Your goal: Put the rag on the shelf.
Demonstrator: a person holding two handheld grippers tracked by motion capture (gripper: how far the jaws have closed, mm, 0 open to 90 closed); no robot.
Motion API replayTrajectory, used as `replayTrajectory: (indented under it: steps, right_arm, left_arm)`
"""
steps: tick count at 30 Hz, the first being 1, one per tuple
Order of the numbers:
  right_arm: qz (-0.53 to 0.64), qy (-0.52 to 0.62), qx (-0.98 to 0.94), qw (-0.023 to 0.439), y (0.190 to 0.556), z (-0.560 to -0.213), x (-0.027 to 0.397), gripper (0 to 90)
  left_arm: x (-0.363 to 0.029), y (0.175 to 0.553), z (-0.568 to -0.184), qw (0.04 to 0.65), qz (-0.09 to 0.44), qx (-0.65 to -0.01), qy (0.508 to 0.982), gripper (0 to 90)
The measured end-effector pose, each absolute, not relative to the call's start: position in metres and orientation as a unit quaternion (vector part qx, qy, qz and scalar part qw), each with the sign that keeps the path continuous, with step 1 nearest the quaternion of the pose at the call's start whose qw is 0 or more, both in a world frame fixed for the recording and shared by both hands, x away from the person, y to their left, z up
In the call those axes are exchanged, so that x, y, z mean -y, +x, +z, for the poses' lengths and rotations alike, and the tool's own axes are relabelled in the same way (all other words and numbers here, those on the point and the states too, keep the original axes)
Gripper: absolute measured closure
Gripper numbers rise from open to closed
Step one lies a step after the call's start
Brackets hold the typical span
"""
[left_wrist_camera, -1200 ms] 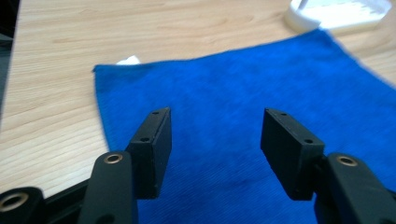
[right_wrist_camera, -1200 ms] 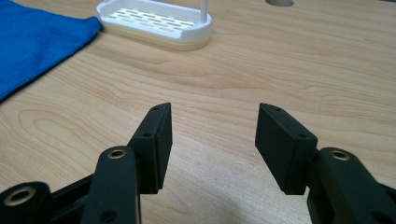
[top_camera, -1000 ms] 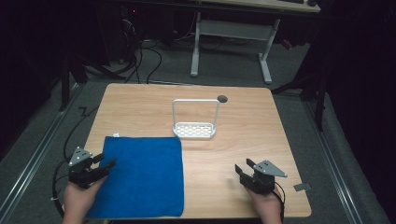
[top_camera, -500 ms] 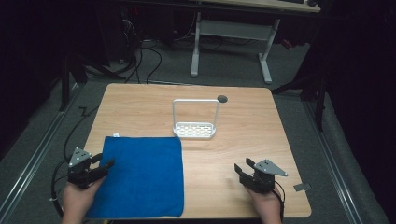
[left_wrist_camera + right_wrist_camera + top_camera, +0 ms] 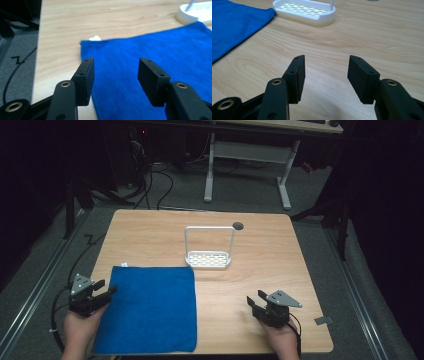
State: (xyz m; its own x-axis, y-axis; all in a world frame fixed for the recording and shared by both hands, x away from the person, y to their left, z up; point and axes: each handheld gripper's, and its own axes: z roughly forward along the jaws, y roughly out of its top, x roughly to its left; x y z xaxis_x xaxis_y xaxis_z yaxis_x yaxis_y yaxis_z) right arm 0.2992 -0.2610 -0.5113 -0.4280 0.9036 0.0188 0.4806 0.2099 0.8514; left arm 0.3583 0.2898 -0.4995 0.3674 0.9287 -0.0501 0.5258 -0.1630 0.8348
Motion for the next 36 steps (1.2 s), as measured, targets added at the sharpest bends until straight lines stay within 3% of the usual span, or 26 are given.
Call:
replayTrajectory:
  steps: [13,36]
  right_arm:
    - [0.425,0.428,-0.77,0.208,0.333,-0.51,0.186,51.9]
    - [0.413,0.418,-0.787,0.19,0.39,-0.515,0.113,53.7]
  left_arm:
    - [-0.289,0.412,-0.517,0.366,0.257,-0.522,0.726,47.5]
    - [-0.301,0.44,-0.534,0.383,0.23,-0.533,0.719,56.1]
